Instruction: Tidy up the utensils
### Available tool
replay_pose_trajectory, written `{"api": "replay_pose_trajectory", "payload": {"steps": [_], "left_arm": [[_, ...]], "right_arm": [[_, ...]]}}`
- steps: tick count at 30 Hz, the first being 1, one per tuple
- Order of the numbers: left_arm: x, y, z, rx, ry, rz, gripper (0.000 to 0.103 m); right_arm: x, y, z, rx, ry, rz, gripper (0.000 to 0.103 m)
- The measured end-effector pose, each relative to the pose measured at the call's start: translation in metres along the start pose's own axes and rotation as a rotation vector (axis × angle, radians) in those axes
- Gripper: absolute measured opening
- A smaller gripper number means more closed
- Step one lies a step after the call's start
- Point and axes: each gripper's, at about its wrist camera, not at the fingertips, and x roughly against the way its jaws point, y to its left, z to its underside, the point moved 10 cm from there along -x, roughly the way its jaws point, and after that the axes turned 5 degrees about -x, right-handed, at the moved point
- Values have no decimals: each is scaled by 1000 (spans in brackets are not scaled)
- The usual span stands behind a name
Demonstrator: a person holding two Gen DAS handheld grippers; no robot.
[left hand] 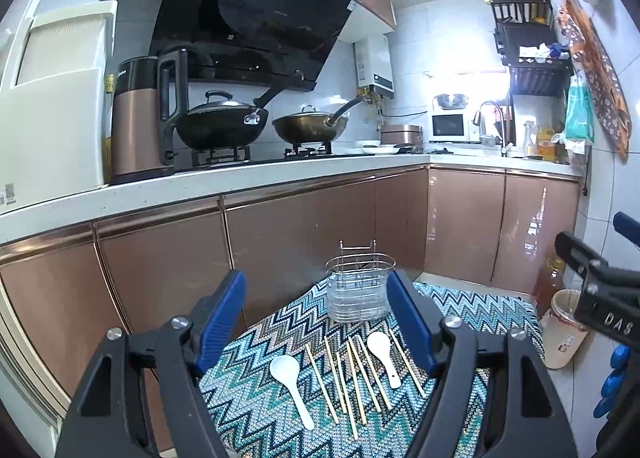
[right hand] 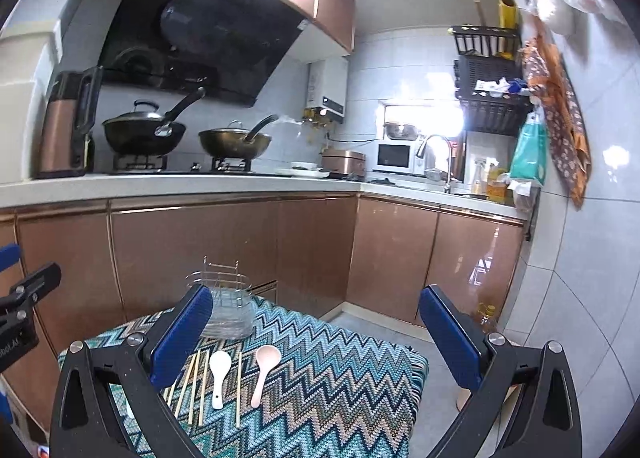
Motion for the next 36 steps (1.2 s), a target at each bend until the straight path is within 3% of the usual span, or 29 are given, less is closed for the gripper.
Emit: {"api": "replay_pose_trajectory", "payload": {"steps": [36], "left_arm": [[-16, 14, 7, 9, 25, -55, 72]], "right_arm": [[-9, 3, -1, 7, 1, -44, 103]]}}
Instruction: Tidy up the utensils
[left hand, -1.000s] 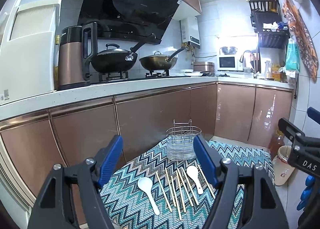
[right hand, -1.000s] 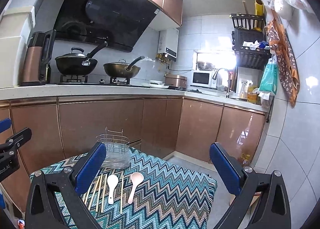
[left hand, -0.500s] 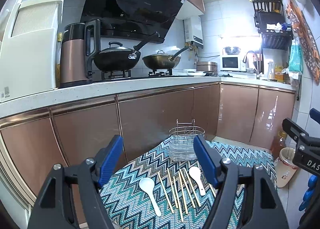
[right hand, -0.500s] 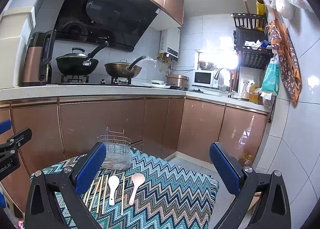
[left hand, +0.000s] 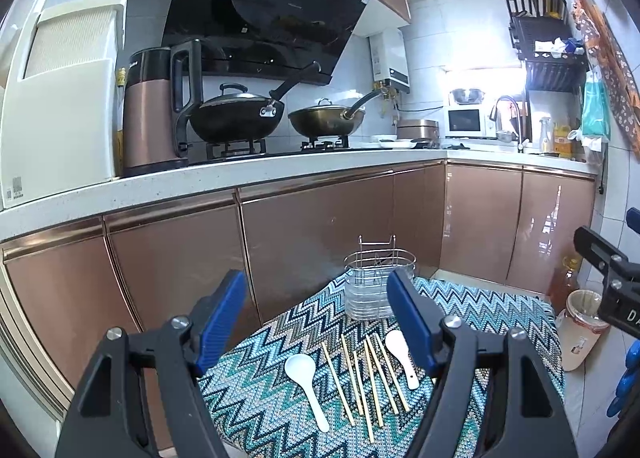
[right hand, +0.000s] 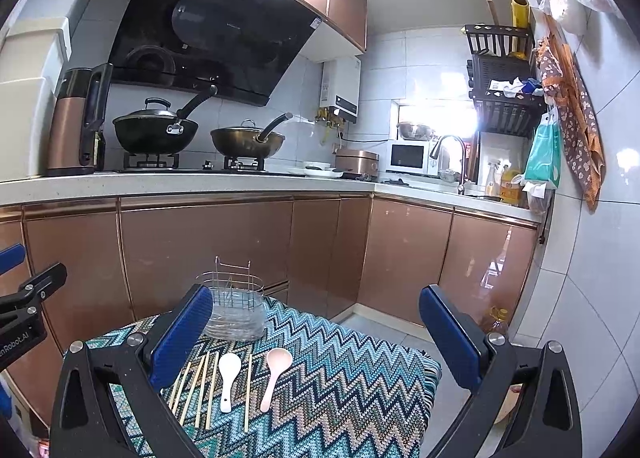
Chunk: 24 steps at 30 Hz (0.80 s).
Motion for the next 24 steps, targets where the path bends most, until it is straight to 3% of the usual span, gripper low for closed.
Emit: {"api": "replay_pose_trajectory", "payload": {"steps": [24], "left_arm": [[-68, 7, 14, 13, 103, -14, 72]], "right_arm": [[-54, -10, -8, -37, 14, -57, 103]]}}
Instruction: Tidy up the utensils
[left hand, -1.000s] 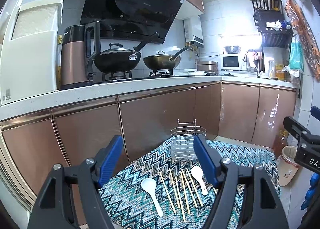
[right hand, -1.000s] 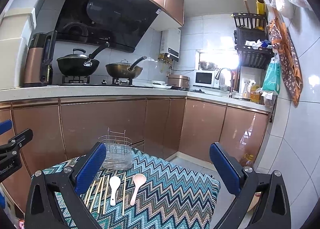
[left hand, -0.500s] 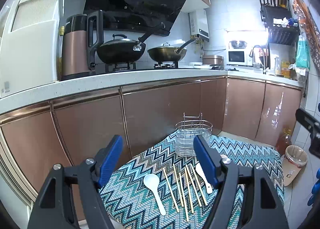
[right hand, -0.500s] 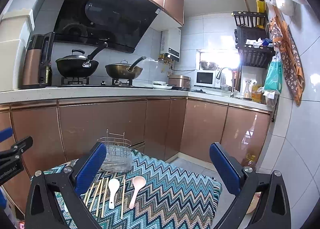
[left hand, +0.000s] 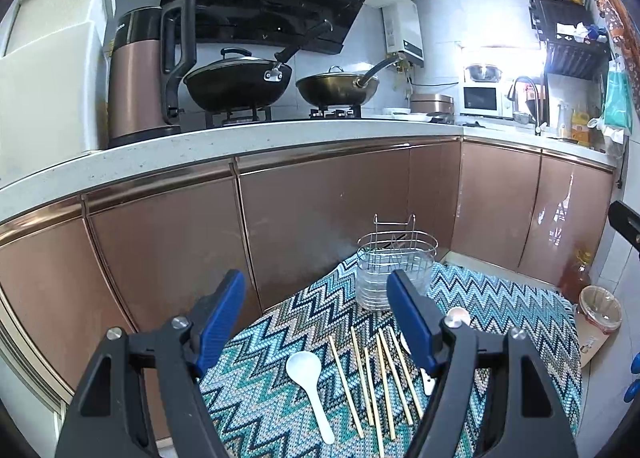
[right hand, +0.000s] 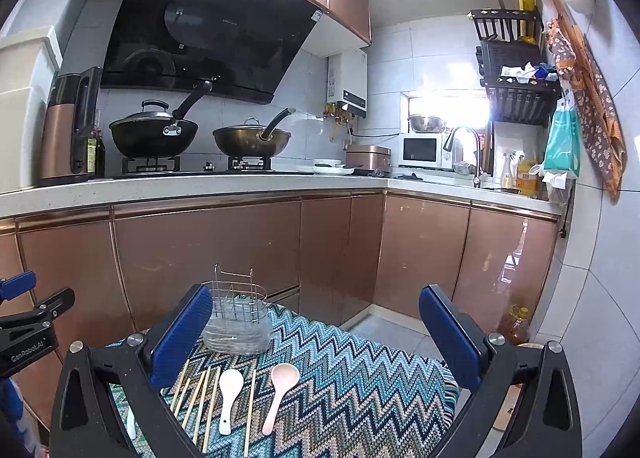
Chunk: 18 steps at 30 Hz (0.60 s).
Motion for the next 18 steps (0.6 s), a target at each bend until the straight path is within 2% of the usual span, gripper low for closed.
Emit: {"api": "replay_pose_trajectory", "payload": {"steps": [5, 8, 13, 18], "left_arm": [[-15, 4, -10, 21, 11, 43, 72], [-35, 15, -11, 91, 73, 127, 72], [-80, 30, 13, 185, 240, 242, 72], [-118, 15, 55, 233, 421, 360, 71]], "right_arm": [[-15, -2, -7, 19, -5, -2, 103], [-30, -2, -6, 45, 34, -22, 103], [-76, -6, 21, 43, 205, -105, 103], [-127, -7, 71, 8, 410, -187, 103]]}}
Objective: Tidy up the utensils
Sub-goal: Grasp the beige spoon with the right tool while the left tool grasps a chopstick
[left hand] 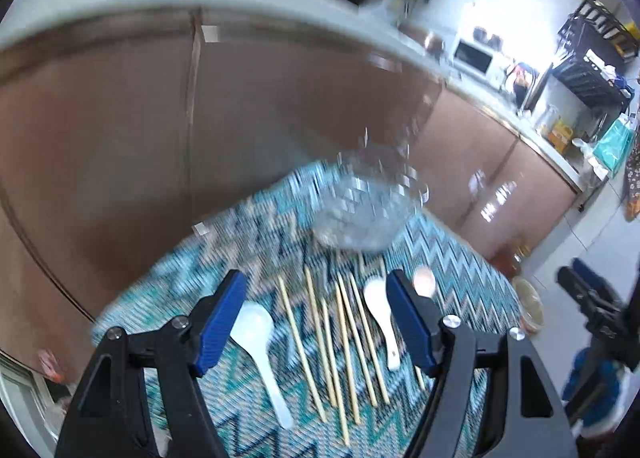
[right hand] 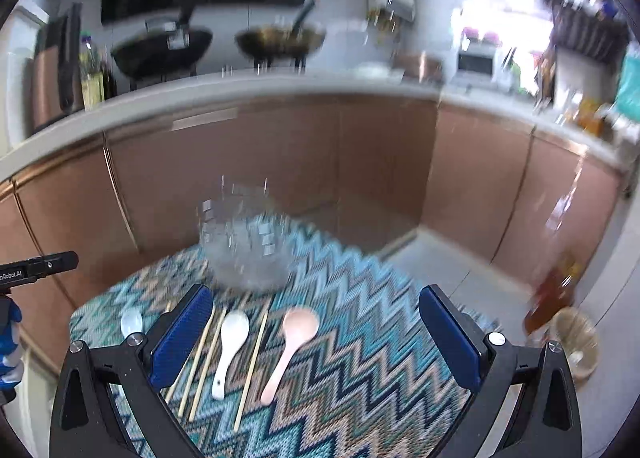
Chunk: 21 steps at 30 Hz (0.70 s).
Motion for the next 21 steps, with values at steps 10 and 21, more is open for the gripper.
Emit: {"api": "replay_pose_trajectory", "payload": {"steps": [10, 21], "left_arm": [[-106, -34, 43, 94, 336, 226, 44], [-165, -24, 59, 91, 487, 170, 19]], "right_arm": [[-97, -1, 58, -65, 312, -206, 46], [-140, -18, 77, -107, 420, -286, 35]]}}
